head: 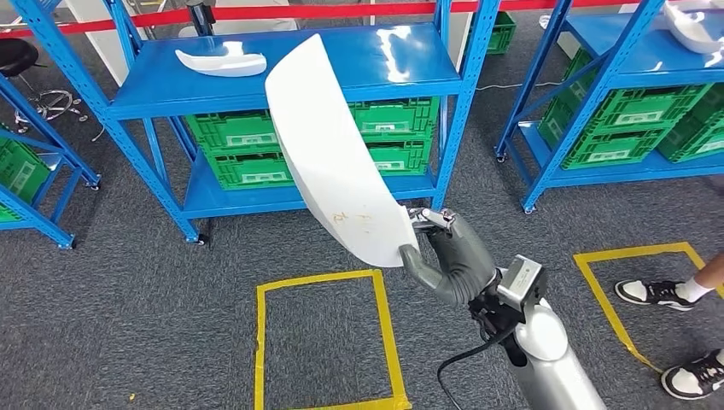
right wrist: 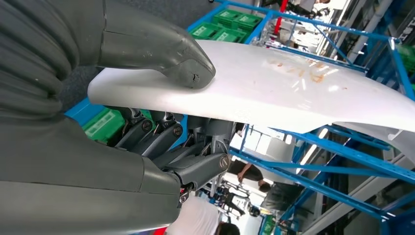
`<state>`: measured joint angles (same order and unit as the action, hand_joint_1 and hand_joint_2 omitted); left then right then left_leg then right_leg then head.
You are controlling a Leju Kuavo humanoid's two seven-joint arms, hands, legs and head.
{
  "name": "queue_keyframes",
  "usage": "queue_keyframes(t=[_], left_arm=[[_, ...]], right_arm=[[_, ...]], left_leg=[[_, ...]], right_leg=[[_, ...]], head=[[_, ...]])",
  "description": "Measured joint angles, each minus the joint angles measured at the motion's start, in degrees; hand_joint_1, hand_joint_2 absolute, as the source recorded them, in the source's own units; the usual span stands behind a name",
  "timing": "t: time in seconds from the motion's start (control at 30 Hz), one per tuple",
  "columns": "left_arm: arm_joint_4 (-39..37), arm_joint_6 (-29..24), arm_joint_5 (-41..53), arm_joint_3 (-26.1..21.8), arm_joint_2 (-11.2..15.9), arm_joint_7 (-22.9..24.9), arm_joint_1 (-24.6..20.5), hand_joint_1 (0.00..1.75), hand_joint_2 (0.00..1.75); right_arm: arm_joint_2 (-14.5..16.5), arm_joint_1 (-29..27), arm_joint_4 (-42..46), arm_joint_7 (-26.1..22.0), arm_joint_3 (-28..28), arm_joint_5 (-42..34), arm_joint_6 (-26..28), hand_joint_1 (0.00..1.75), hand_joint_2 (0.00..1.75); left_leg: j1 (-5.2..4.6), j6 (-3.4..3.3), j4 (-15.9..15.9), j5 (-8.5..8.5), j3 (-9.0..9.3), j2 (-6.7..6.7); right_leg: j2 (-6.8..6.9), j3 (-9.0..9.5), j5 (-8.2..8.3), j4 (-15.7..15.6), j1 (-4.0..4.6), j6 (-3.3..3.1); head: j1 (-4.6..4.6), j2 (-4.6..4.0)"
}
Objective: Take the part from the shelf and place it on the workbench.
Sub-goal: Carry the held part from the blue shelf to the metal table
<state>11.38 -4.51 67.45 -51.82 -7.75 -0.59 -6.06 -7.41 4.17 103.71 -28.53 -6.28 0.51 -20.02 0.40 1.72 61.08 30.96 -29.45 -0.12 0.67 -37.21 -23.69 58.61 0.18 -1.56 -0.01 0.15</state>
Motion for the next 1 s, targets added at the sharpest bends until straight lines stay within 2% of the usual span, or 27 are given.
queue_keyframes(t=[0.03,0.07,0.1,0.13,0.17,0.2,0.27,0.3,0.33,0.37,0.4,0.43,0.5,0.53,0.57,0.63,0.67,0.7,0.73,0.77,0.8,0.83,0.87,0.9,0.93,0.97,1.0], left_arm=[[0.12,-0.26,-0.44,-0.01,0.34,-0.28,-0.18,0.0,1.75],[0.22,-0.65,-1.07,-0.09,0.8,-0.67,-0.25,0.0,1.75],[0.28,-1.06,-1.79,-0.26,1.32,-1.05,-0.2,0.0,1.75],[0.36,-1.43,-2.5,-0.51,1.99,-1.37,-0.1,0.0,1.75],[0.41,-1.81,-3.25,-0.9,2.66,-1.39,0.07,0.0,1.75],[0.47,-2.19,-3.91,-1.37,3.31,-1.0,0.28,0.0,1.75],[0.57,-3.15,-5.02,-2.48,4.51,0.94,0.79,0.0,1.75],[0.61,-3.67,-5.36,-3.05,4.97,2.39,1.05,0.0,1.75],[0.62,-4.17,-5.65,-3.58,5.3,3.78,1.28,0.0,1.75],[0.64,-4.63,-6.05,-4.13,5.53,4.95,1.48,0.0,1.75],[0.63,-4.95,-6.53,-4.69,5.61,5.81,1.63,0.0,1.75],[0.62,-5.12,-7.07,-5.3,5.59,6.19,1.74,0.0,1.75],[0.59,-4.97,-7.85,-6.36,5.34,5.99,1.92,0.0,1.75],[0.56,-4.71,-8.01,-6.76,5.16,5.63,1.98,0.0,1.75],[0.51,-4.39,-8.09,-7.06,4.9,5.2,2.03,0.0,1.75],[0.36,-3.96,-8.27,-7.53,4.48,4.37,2.12,0.0,1.75],[0.28,-3.87,-8.36,-7.67,4.25,3.95,2.15,0.0,1.75],[0.21,-3.79,-8.43,-7.8,4.07,3.48,2.16,0.0,1.75],[0.16,-3.64,-8.46,-7.9,3.88,3.0,2.11,0.0,1.75],[0.12,-3.43,-8.45,-7.98,3.68,2.45,2.05,0.0,1.75],[0.09,-3.14,-8.38,-8.04,3.49,1.88,1.98,0.0,1.75],[0.04,-2.83,-8.24,-8.07,3.28,1.31,1.88,0.0,1.75],[-0.01,-2.55,-8.11,-8.07,3.06,0.77,1.78,0.0,1.75],[-0.05,-2.31,-8.05,-8.07,2.86,0.16,1.65,0.0,1.75],[-0.08,-2.14,-8.1,-8.07,2.68,-0.44,1.49,0.0,1.75],[-0.1,-1.99,-8.22,-8.07,2.52,-1.03,1.27,0.0,1.75],[-0.1,-1.85,-8.25,-8.07,2.38,-1.59,1.02,0.0,1.75]], right_arm=[[0.32,-0.33,0.38,-0.16,0.1,0.06,-0.22,1.75,1.75],[0.59,-0.57,0.56,-0.4,0.17,0.0,-0.63,1.75,1.75],[0.8,-0.68,0.42,-0.71,0.21,-0.11,-1.15,1.75,1.75],[0.95,-0.62,0.0,-1.09,0.22,-0.26,-1.59,1.75,1.75],[1.06,-0.33,-0.7,-1.44,0.23,-0.38,-1.93,1.75,1.75],[1.15,0.21,-1.61,-1.74,0.23,-0.48,-2.15,1.75,1.75],[1.5,1.9,-3.76,-1.93,0.23,-0.59,-2.33,1.75,1.75],[1.75,2.78,-4.78,-1.77,0.23,-0.64,-2.37,1.75,1.75],[2.02,3.55,-5.67,-1.46,0.22,-0.61,-2.32,1.75,1.75],[2.29,4.17,-6.35,-1.06,0.21,-0.46,-2.12,1.75,1.75],[2.53,4.68,-6.79,-0.66,0.2,-0.22,-1.79,1.75,1.75],[2.71,5.07,-7.02,-0.36,0.18,0.1,-1.39,1.75,1.75],[2.91,5.53,-7.12,-0.09,0.18,0.57,-0.48,1.75,1.75],[2.93,5.56,-7.1,-0.12,0.23,0.74,-0.11,1.75,1.75],[2.92,5.48,-7.09,-0.18,0.32,0.95,0.23,1.75,1.75],[2.87,5.14,-7.05,-0.35,0.55,1.62,0.79,1.75,1.75],[2.84,5.01,-6.99,-0.39,0.66,2.02,0.95,1.75,1.75],[2.82,4.9,-6.89,-0.34,0.76,2.32,1.03,1.75,1.75],[2.8,4.84,-6.76,-0.18,0.87,2.53,0.99,1.75,1.75],[2.77,4.8,-6.63,0.05,0.99,2.68,0.84,1.75,1.75],[2.74,4.78,-6.55,0.3,1.07,2.68,0.6,1.75,1.75],[2.68,4.79,-6.49,0.58,1.14,2.62,0.29,1.75,1.75],[2.62,4.82,-6.48,0.83,1.17,2.48,-0.01,1.75,1.75],[2.52,4.86,-6.46,1.05,1.19,2.25,-0.34,1.75,1.75],[2.38,4.92,-6.42,1.26,1.19,2.05,-0.59,1.75,1.75],[2.23,4.96,-6.33,1.41,1.19,1.88,-0.72,1.75,1.75],[2.04,4.99,-6.18,1.51,1.19,1.74,-0.76,1.75,1.75]], left_leg=[[-0.13,-0.39,-2.19,0.76,1.15,-0.09],[-0.27,-0.86,-3.11,0.83,1.35,-0.11],[-0.22,-1.37,-3.11,0.29,0.85,-0.02],[-0.13,-1.82,-3.24,-0.25,0.51,0.15],[-0.02,-2.28,-3.37,-0.91,-0.02,0.36],[0.1,-2.6,-3.46,-1.62,-0.61,0.57],[0.11,-2.88,-3.37,-3.05,-2.21,0.83],[0.1,-2.87,-3.28,-3.8,-3.18,0.91],[0.09,-2.84,-3.16,-4.55,-4.25,0.96],[0.09,-2.79,-3.01,-5.26,-5.31,0.96],[0.09,-2.68,-2.86,-5.92,-6.31,0.91],[0.09,-2.54,-2.68,-6.52,-7.14,0.83],[-0.02,-2.04,-2.41,-7.6,-8.29,0.62],[-0.01,-1.7,-2.45,-8.17,-8.53,0.54],[0.02,-1.33,-2.62,-8.78,-8.67,0.5],[0.16,-0.57,-3.05,-9.59,-8.95,0.41],[0.21,-0.25,-2.61,-8.8,-9.38,0.34],[0.24,0.03,-1.15,-6.87,-10.0,0.27],[0.33,0.26,1.52,-3.98,-10.79,0.21],[0.34,0.49,5.15,-0.91,-11.56,0.21],[0.36,0.68,8.96,1.29,-12.14,0.22],[0.36,0.82,11.96,2.05,-12.26,0.22],[0.36,0.87,13.4,1.39,-11.67,0.22],[0.37,0.83,12.86,-0.11,-10.15,0.22],[0.37,0.75,10.43,-1.55,-7.69,0.21],[0.33,0.63,6.59,-1.84,-4.56,0.18],[0.22,0.38,2.51,-1.3,-1.67,0.09]], right_leg=[[0.01,-0.26,0.52,0.03,0.02,0.29],[0.02,-0.39,1.07,-0.13,0.01,0.61],[-0.06,-0.47,1.54,-0.3,-0.02,0.92],[-0.19,-0.74,1.2,-0.12,-0.08,1.26],[-0.31,-1.26,-0.25,0.89,-0.16,1.63],[-0.42,-2.04,-2.67,2.93,-0.24,1.95],[-0.47,-3.98,-8.7,10.02,-0.49,2.46],[-0.47,-4.58,-10.48,13.65,-0.58,2.6],[-0.47,-4.54,-10.98,16.14,-0.63,2.67],[-0.47,-3.49,-10.14,16.64,-0.65,2.65],[-0.48,-1.33,-8.59,14.98,-0.66,2.56],[-0.49,1.72,-7.2,11.49,-0.64,2.37],[-0.51,7.97,-7.18,2.71,-0.37,1.8],[-0.55,9.71,-7.78,-0.22,-0.19,1.49],[-0.59,10.37,-8.26,-1.79,0.02,1.19],[-0.6,9.62,-7.35,-2.28,-0.01,0.46],[-0.56,9.07,-6.7,-2.43,-0.11,-0.02],[-0.52,8.42,-5.98,-2.61,-0.24,-0.49],[-0.48,7.74,-5.29,-2.68,-0.28,-0.82],[-0.5,6.97,-4.65,-2.63,-0.23,-1.02],[-0.49,6.21,-4.02,-2.53,-0.17,-1.06],[-0.47,5.39,-3.39,-2.36,-0.11,-1.01],[-0.45,4.49,-2.79,-2.11,-0.06,-0.92],[-0.43,3.55,-2.24,-1.76,-0.05,-0.79],[-0.43,2.6,-1.76,-1.34,-0.05,-0.61],[-0.43,1.74,-1.37,-0.9,0.0,-0.37],[-0.38,1.05,-0.98,-0.5,0.04,-0.08]], head=[[0.02,0.0],[0.05,0.0],[0.07,0.0],[0.06,0.0],[0.11,0.0],[0.15,0.0],[0.21,0.0],[0.21,0.0],[0.21,0.0],[0.22,0.0],[0.22,0.0],[0.22,0.0],[0.19,0.0],[0.2,0.0],[0.22,0.0],[0.27,0.0],[0.23,0.0],[0.16,0.0],[0.09,0.0],[0.02,0.0],[-0.01,0.0],[-0.01,0.0],[-0.01,0.0],[-0.01,0.0],[-0.01,0.0],[-0.02,0.0],[0.02,0.0]])
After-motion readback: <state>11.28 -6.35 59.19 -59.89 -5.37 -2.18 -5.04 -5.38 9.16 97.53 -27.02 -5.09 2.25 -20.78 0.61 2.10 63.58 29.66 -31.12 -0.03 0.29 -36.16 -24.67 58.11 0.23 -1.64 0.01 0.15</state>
